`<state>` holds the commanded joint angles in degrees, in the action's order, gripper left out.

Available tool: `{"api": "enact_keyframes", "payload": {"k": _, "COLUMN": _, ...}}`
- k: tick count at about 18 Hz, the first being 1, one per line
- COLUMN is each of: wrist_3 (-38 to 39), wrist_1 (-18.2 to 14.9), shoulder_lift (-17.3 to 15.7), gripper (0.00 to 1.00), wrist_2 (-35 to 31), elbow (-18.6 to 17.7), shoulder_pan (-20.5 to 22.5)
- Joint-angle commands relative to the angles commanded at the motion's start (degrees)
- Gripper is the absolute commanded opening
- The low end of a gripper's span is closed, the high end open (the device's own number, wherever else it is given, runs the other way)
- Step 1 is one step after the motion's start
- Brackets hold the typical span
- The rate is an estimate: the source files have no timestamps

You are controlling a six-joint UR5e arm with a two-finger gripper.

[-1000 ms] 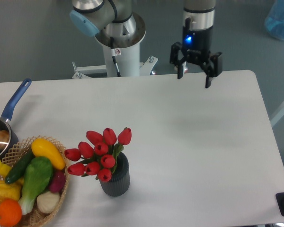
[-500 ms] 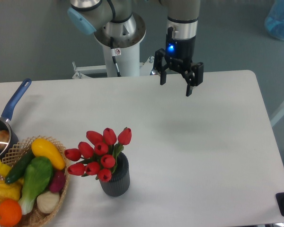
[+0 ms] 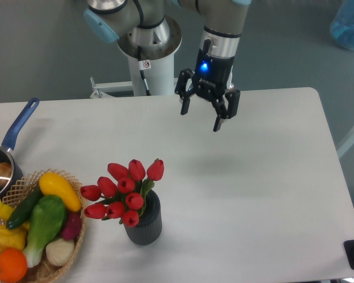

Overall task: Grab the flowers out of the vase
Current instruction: 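Move the open gripper down and toward the red tulips in the black vase, then lower the open gripper onto the tulip stems above the vase rim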

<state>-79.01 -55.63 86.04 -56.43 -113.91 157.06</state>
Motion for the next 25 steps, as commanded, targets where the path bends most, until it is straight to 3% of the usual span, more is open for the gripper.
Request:
{"api": "enact_keyframes", "payload": {"k": 7, "wrist_3": 0.35, "wrist_1": 0.09, "shoulder_lift": 1.32, "gripper": 1.00, "wrist_2": -0.43, "elbow": 1.05, "shoulder_pan": -0.17}}
{"api": "enact_keyframes", "payload": {"k": 13, "wrist_3": 0.00, "wrist_1": 0.44, "shoulder_lift": 2.99, "gripper": 1.00, "wrist_2": 3.43, "elbow": 1.14, "shoulder_pan": -1.14}}
{"api": "enact_keyframes", "payload": {"k": 17, "wrist_3": -0.78, "wrist_1": 0.53, "shoulder_lift": 5.53, "gripper": 1.00, "wrist_2": 11.77, "elbow": 1.32, "shoulder_pan": -0.97}}
{"api": "enact_keyframes", "payload": {"k": 25, "wrist_3": -3.08, "wrist_1": 0.97, "shoulder_lift": 8.26, "gripper": 1.00, "wrist_2": 19.24, "elbow": 2.20, "shoulder_pan": -0.97}}
